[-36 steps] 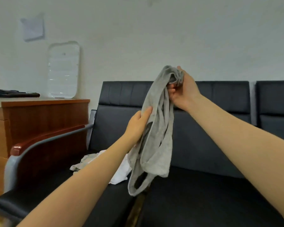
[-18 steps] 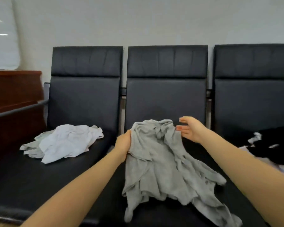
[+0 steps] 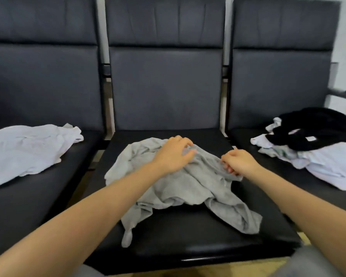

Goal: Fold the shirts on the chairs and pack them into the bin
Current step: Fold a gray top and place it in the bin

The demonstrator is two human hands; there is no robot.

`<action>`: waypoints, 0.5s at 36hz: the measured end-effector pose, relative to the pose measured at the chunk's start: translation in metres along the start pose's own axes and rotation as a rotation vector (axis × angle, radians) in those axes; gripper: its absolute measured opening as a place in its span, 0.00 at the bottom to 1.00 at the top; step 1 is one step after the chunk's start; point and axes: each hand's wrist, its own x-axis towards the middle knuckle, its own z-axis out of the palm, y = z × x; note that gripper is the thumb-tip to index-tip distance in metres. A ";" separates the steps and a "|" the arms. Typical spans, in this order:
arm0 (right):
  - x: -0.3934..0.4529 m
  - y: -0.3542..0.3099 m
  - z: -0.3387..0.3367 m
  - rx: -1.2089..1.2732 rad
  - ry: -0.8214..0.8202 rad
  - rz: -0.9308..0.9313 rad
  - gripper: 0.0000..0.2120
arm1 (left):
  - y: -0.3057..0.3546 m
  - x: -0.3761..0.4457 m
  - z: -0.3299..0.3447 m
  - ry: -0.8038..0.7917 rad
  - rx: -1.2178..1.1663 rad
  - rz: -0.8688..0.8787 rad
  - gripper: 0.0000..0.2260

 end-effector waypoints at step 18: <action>-0.053 0.021 0.004 -0.566 -0.165 -0.184 0.21 | -0.012 0.021 0.006 0.238 -0.496 -0.243 0.15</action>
